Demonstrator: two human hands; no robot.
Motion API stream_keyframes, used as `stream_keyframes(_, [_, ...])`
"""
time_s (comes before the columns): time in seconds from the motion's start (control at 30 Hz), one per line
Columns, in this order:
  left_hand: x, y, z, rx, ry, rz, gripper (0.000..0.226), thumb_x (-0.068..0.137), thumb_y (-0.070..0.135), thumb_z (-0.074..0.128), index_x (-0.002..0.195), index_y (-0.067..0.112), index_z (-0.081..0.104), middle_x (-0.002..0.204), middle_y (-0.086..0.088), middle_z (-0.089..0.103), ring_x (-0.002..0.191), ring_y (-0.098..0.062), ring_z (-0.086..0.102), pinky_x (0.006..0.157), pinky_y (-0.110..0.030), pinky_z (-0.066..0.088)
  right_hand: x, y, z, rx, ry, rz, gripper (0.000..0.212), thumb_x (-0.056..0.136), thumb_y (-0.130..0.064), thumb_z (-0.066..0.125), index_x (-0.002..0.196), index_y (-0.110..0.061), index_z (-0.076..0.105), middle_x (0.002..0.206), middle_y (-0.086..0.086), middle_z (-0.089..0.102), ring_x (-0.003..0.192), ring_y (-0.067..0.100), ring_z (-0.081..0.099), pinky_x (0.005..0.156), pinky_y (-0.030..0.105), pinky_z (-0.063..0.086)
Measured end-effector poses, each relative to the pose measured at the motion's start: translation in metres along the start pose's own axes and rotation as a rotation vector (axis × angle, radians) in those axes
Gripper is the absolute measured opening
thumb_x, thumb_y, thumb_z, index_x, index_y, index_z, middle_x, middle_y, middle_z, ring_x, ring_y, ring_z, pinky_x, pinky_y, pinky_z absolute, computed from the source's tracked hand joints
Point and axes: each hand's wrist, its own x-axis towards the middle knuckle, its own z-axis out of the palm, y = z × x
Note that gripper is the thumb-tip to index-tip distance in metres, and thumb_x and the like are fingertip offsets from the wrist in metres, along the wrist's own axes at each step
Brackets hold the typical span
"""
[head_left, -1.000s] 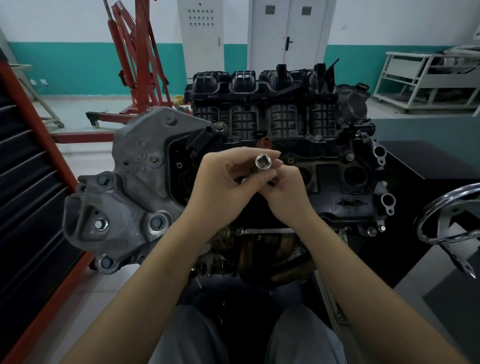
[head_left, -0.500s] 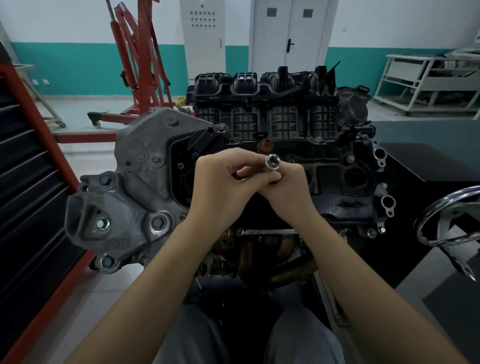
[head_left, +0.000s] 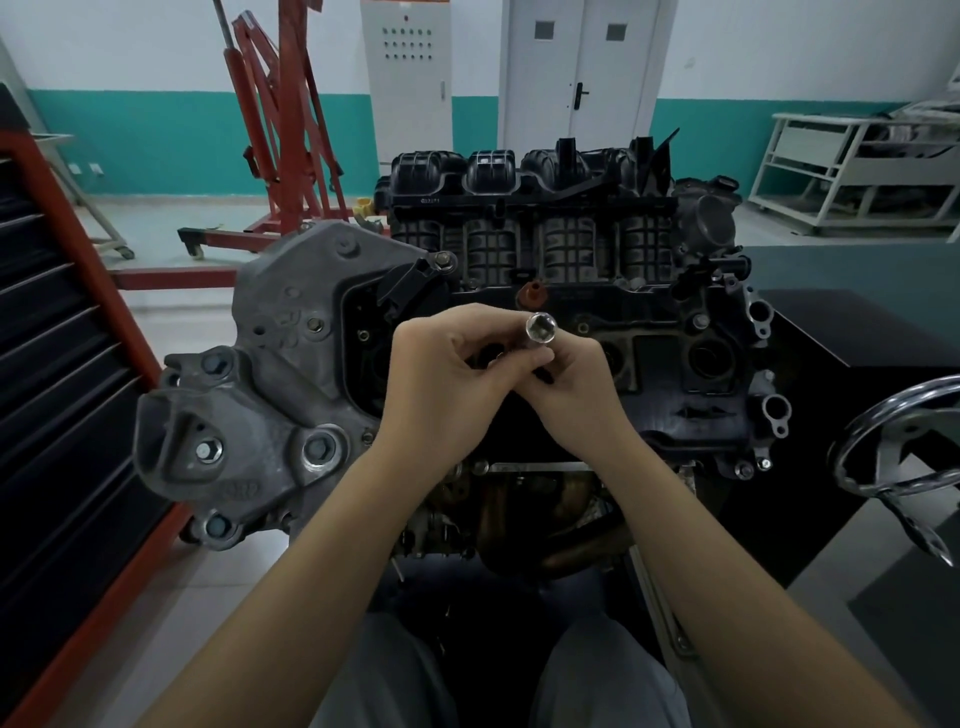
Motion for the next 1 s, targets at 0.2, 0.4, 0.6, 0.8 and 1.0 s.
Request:
stream_keyframes(0.2, [0.0005, -0.0001, -0.0013, -0.044, -0.056, -0.005, 0.024, 0.071, -0.002, 0.080, 0.093, 0.007, 0.074, 0.090, -0.007, 0.073, 0.088, -0.018, 0.070, 0.081, -0.033, 0.056, 0.0006, -0.0007, 0.0017, -0.013, 0.022, 0.017, 0.024, 0.080, 0.004, 0.066, 0.094, -0.015, 0.071, 0.086, -0.015, 0.072, 0.085, 0.004, 0.068, 0.075, 0.018, 0.051])
stream_keyframes(0.4, [-0.0011, -0.0008, -0.0002, -0.058, -0.019, -0.022, 0.020, 0.076, 0.000, 0.076, 0.093, 0.010, 0.074, 0.089, -0.003, 0.074, 0.088, -0.015, 0.071, 0.081, -0.031, 0.057, -0.0001, -0.0060, 0.0005, -0.009, -0.024, 0.019, 0.036, 0.084, 0.002, 0.061, 0.096, -0.032, 0.062, 0.085, -0.028, 0.067, 0.087, -0.008, 0.064, 0.076, 0.009, 0.047])
stream_keyframes(0.6, [-0.0010, -0.0014, -0.0016, -0.013, -0.056, 0.024, 0.023, 0.074, -0.002, 0.077, 0.094, 0.009, 0.073, 0.091, -0.003, 0.072, 0.090, -0.016, 0.069, 0.083, -0.031, 0.055, -0.0002, -0.0019, 0.0023, -0.006, 0.026, 0.016, 0.022, 0.080, -0.002, 0.063, 0.091, -0.019, 0.069, 0.086, -0.015, 0.069, 0.086, 0.002, 0.068, 0.078, 0.019, 0.052])
stream_keyframes(0.8, [-0.0028, -0.0056, 0.0004, 0.015, -0.014, 0.057, 0.024, 0.076, -0.001, 0.076, 0.094, 0.014, 0.072, 0.090, 0.000, 0.073, 0.088, -0.015, 0.070, 0.082, -0.031, 0.056, -0.0017, -0.0040, -0.0016, 0.068, -0.051, -0.031, 0.030, 0.084, -0.008, 0.063, 0.103, -0.031, 0.061, 0.097, -0.026, 0.068, 0.095, -0.003, 0.064, 0.082, 0.013, 0.047])
stream_keyframes(1.0, [-0.0031, -0.0057, 0.0022, 0.024, 0.034, 0.059, 0.028, 0.074, -0.002, 0.077, 0.098, 0.012, 0.071, 0.094, -0.003, 0.072, 0.092, -0.018, 0.069, 0.084, -0.036, 0.056, -0.0004, -0.0016, -0.0013, 0.082, -0.020, 0.002, 0.031, 0.085, 0.005, 0.062, 0.097, -0.024, 0.065, 0.093, -0.021, 0.070, 0.092, -0.001, 0.066, 0.079, 0.013, 0.048])
